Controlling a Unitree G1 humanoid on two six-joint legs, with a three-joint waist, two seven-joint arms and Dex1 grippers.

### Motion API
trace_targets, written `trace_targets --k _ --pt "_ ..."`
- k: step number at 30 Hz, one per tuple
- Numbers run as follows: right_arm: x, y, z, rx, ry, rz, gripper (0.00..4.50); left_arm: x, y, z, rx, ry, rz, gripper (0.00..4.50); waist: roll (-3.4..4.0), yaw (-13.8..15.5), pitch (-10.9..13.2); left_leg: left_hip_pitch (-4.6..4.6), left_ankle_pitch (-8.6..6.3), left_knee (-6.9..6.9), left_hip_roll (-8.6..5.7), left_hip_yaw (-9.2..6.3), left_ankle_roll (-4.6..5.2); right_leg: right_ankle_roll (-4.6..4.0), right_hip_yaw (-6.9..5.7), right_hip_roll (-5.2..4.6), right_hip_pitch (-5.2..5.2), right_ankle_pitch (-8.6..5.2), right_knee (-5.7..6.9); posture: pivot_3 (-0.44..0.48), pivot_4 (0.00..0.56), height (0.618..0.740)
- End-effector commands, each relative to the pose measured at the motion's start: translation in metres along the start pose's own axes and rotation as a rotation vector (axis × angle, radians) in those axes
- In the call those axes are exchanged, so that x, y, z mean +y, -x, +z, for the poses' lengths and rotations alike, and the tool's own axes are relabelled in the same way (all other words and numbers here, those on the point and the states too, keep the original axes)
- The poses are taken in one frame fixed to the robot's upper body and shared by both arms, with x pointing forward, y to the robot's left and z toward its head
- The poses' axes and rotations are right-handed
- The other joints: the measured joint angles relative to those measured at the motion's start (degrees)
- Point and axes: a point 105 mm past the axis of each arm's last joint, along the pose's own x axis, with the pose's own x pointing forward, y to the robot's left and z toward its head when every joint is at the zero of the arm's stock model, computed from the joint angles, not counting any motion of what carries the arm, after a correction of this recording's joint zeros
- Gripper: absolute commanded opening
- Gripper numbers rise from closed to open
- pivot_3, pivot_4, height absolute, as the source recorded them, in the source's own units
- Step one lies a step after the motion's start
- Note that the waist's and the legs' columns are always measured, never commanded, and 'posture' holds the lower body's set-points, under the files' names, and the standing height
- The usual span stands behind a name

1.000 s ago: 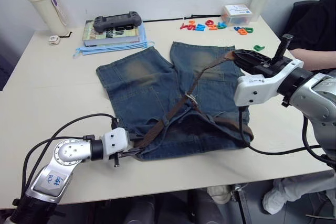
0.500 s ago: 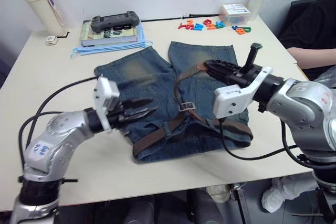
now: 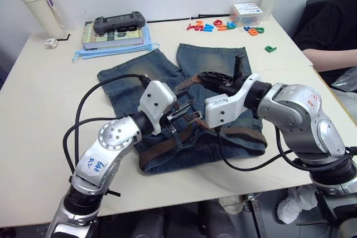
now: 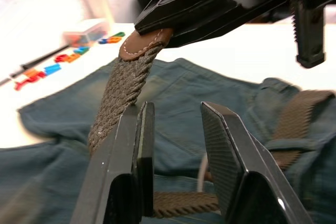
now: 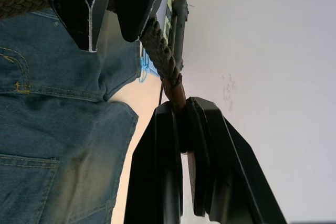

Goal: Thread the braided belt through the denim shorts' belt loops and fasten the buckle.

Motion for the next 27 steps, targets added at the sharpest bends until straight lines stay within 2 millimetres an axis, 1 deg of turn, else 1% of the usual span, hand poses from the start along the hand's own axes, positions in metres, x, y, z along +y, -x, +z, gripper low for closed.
trace_targets --k 1,4,6,11,15,17,19,21,25,27 --pt "-0.006 0.001 0.008 -0.029 0.021 -0.021 0.00 0.014 0.001 0.013 -0.035 -0.094 0.099 1.69 0.00 0.0 0.0 0.00 0.00 0.00 0.00 0.00 0.00 0.00 0.00 0.00 0.00 0.00 0.00 0.000 0.150 0.707" --pt "-0.003 0.001 0.001 0.004 0.017 -0.012 0.00 0.003 0.003 0.025 -0.097 -0.088 0.045 1.69 0.00 0.0 0.0 0.00 0.00 0.00 0.01 0.00 0.00 0.00 0.00 0.00 0.00 0.00 0.02 0.000 0.150 0.707" --pt "-0.002 0.001 -0.004 0.026 0.011 -0.008 0.00 -0.001 0.006 0.027 -0.128 -0.055 0.016 1.69 0.00 0.0 0.0 0.00 0.00 0.00 0.01 0.00 0.00 0.00 0.00 0.00 0.00 0.00 0.02 0.000 0.150 0.707" --pt "0.003 -0.003 -0.009 0.050 -0.006 0.001 0.00 0.003 0.014 0.029 -0.181 0.002 -0.004 1.69 0.00 0.0 0.0 0.01 0.00 0.01 0.02 0.00 0.00 0.00 -0.01 -0.01 0.00 0.00 0.02 0.000 0.150 0.707" --pt "0.009 -0.006 -0.006 0.041 -0.011 0.018 0.00 0.009 0.015 0.021 -0.161 0.001 0.052 1.69 0.00 0.0 0.0 0.00 0.00 0.02 0.01 0.00 0.00 0.00 0.00 -0.01 0.00 0.00 0.02 0.000 0.150 0.707" --pt "0.010 -0.006 -0.004 0.036 -0.014 0.020 0.00 0.011 0.014 0.022 -0.168 0.002 0.071 1.69 0.00 0.0 0.0 0.00 0.00 0.02 0.01 0.00 0.00 0.00 -0.01 -0.01 0.00 0.00 0.01 0.000 0.150 0.707" --pt "0.010 -0.006 -0.001 0.026 -0.015 0.022 0.00 0.010 0.009 0.015 -0.127 -0.030 0.072 1.69 0.00 0.0 0.0 0.00 0.00 0.02 0.00 0.00 0.00 0.00 0.00 -0.01 0.00 0.00 0.02 0.000 0.150 0.707" --pt "0.009 -0.007 0.003 0.013 -0.012 0.018 0.00 0.015 0.005 0.008 -0.089 -0.046 0.103 1.69 0.00 0.0 0.0 0.01 0.00 0.02 0.00 0.00 0.00 0.00 0.00 0.00 0.00 0.00 0.02 0.000 0.150 0.707" --pt "0.007 -0.009 0.008 -0.002 -0.008 0.011 0.00 0.019 -0.001 0.003 -0.059 -0.071 0.113 1.69 0.00 -0.1 0.0 0.01 0.00 0.01 0.01 0.00 0.00 0.00 0.00 0.01 0.00 0.00 0.03 0.000 0.150 0.707" --pt "0.007 -0.009 0.009 -0.005 -0.007 0.008 0.00 0.023 -0.002 -0.003 -0.024 -0.080 0.123 1.69 0.00 0.0 0.0 -0.01 0.00 0.01 0.00 -0.01 0.00 0.00 -0.01 0.00 -0.01 0.00 0.02 0.000 0.150 0.707"
